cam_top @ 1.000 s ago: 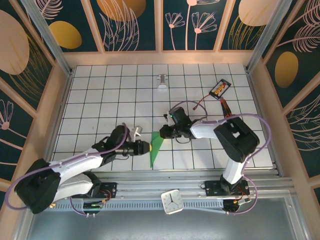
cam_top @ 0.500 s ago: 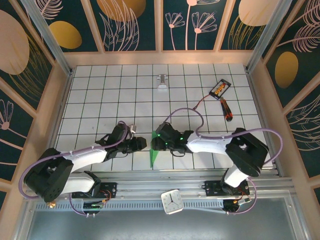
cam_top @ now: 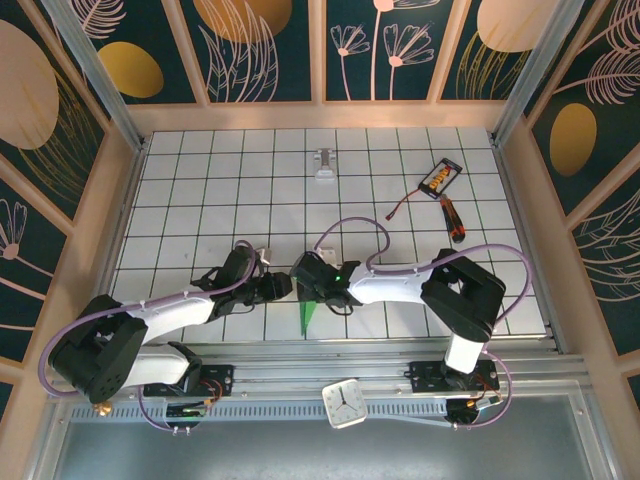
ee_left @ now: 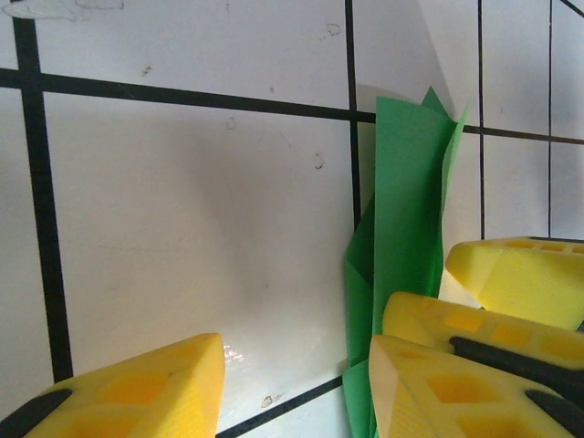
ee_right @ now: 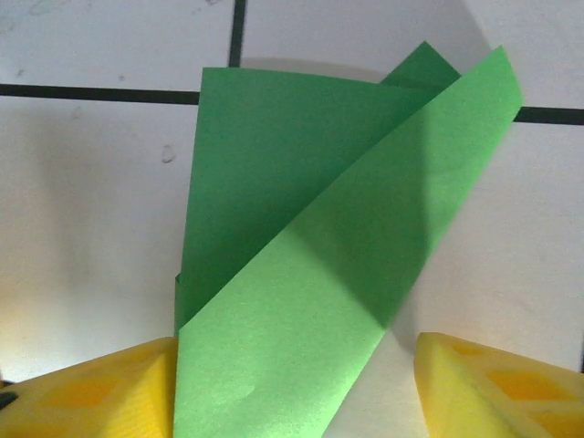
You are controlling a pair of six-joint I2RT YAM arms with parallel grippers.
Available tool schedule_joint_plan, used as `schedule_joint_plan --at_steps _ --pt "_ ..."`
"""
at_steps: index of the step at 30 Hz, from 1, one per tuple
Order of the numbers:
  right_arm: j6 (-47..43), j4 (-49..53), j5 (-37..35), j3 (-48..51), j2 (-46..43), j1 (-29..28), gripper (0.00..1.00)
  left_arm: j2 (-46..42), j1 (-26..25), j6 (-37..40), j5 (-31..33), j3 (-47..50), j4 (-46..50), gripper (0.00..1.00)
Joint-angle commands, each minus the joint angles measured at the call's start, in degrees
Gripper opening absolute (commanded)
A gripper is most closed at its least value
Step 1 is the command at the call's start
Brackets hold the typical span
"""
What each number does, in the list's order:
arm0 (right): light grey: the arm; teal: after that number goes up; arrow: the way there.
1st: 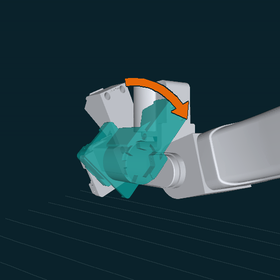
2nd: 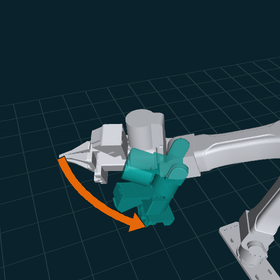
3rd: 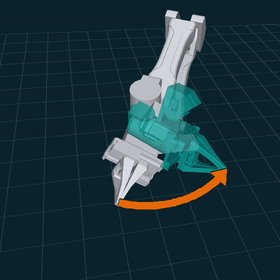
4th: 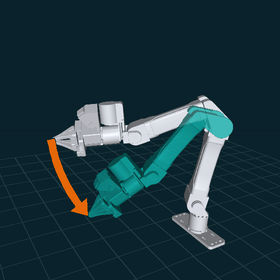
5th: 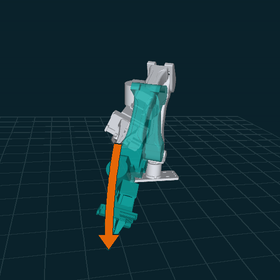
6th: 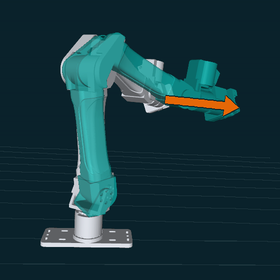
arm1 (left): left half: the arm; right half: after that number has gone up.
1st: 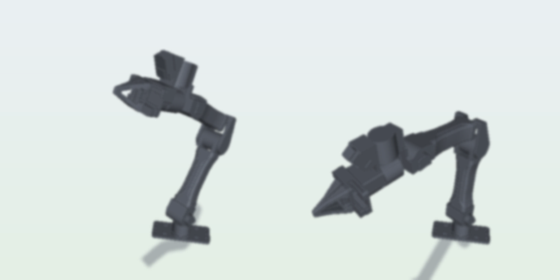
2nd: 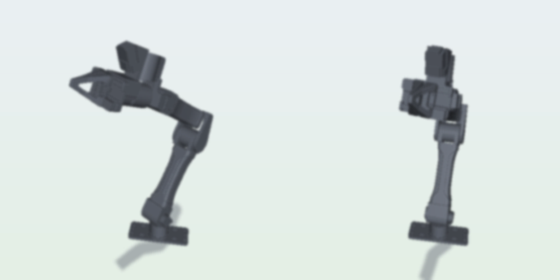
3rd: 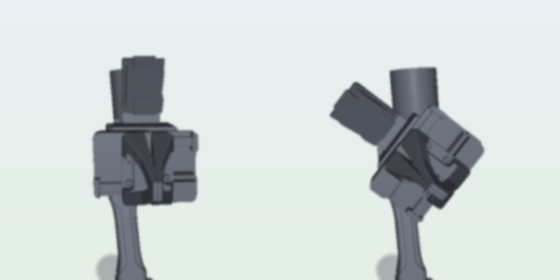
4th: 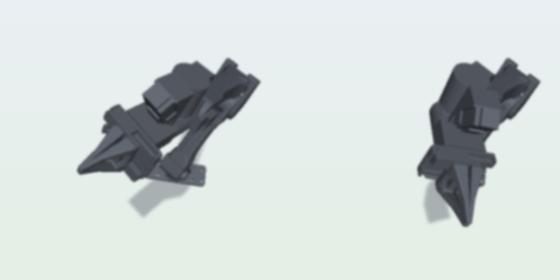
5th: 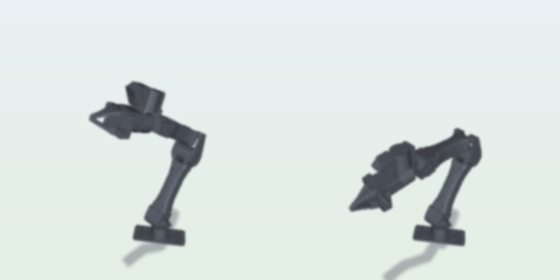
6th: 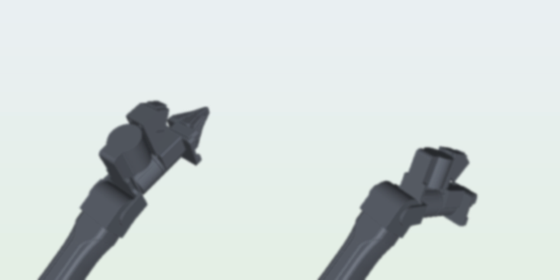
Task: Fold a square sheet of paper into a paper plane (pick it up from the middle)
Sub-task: Move a paper plane to the center of the table.
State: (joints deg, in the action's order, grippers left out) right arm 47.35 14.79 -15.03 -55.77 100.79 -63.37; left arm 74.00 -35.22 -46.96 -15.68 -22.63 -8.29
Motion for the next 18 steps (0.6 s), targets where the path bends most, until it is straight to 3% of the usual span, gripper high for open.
schedule_joint_plan --at_steps 1,6,13,18 --pt "1.99 2.62 -3.58 -1.26 -0.02 -0.19 0.62 -0.87 0.34 1.48 0.96 -0.39 1.44 0.46" --pt "2.93 3.15 -4.69 -0.74 -1.66 -0.17 0.48 -0.94 0.35 1.85 0.82 -0.79 1.62 0.46" --pt "3.77 3.59 -6.30 0.79 -3.52 0.85 0.07 -1.25 0.38 1.98 -0.87 -1.78 0.95 0.47" --pt "1.34 -1.25 -5.18 4.30 -9.06 2.53 0.01 -1.64 0.28 -1.91 -6.87 -0.92 -6.18 0.50"
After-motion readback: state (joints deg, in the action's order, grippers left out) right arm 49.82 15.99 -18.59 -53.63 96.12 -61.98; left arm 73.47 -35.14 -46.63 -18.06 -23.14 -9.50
